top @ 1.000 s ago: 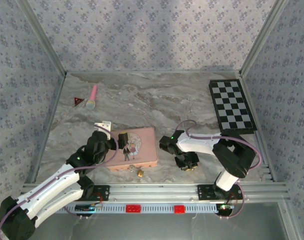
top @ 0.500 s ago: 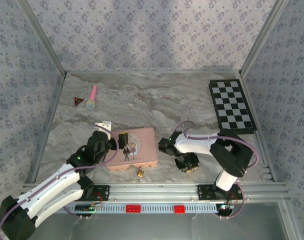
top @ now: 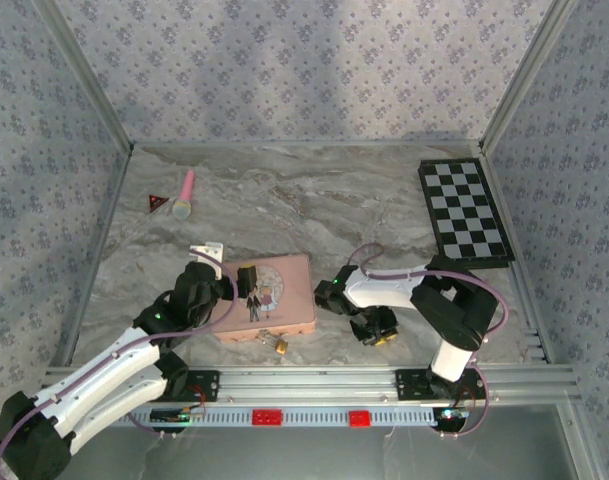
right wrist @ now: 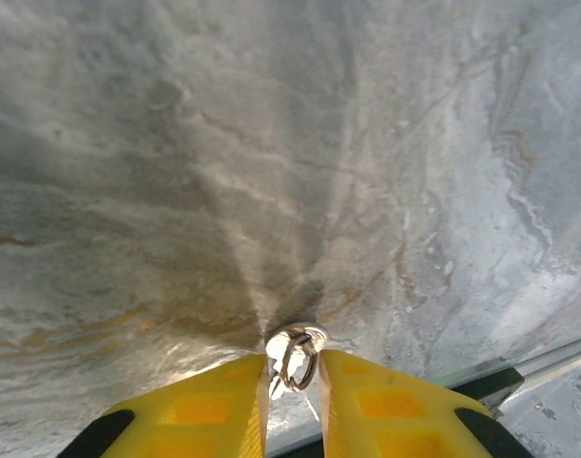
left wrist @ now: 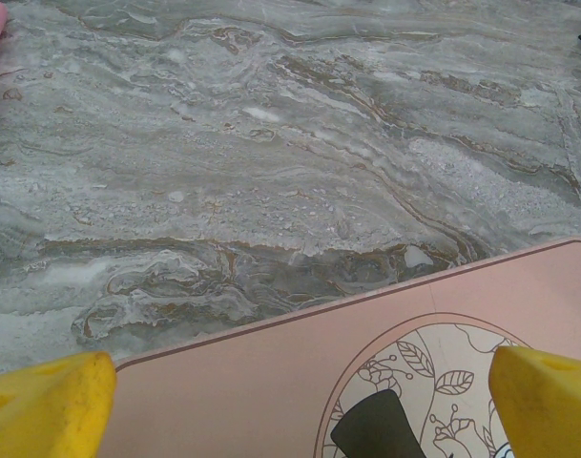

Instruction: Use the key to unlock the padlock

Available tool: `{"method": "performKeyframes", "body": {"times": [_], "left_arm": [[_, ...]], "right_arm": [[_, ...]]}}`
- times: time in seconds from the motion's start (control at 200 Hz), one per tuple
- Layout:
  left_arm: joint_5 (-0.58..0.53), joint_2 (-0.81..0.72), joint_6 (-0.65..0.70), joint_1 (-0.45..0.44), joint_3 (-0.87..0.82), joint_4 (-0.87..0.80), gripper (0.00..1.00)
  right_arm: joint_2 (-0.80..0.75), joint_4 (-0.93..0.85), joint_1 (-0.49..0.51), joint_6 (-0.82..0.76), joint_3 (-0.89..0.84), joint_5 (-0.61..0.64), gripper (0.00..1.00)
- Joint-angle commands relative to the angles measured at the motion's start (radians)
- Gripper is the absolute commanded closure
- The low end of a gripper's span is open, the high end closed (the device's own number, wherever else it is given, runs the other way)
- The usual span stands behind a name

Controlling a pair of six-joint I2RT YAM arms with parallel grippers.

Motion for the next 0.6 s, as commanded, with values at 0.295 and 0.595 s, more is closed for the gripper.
{"method": "performKeyframes", "body": {"times": [0.295,0.595], "left_arm": [[-0.006,-0.011,-0.006,-0.004,0.034,0.015,0.0],[-0.005,-0.016,-0.008,-0.004,0.033,0.013,0.0]], "right_arm": [[0.03,-0.055,0.007,0.051,0.017,0.057,0.78],[0.053,-0.064,0.005,0.054,0.032,0.065,0.8]]}}
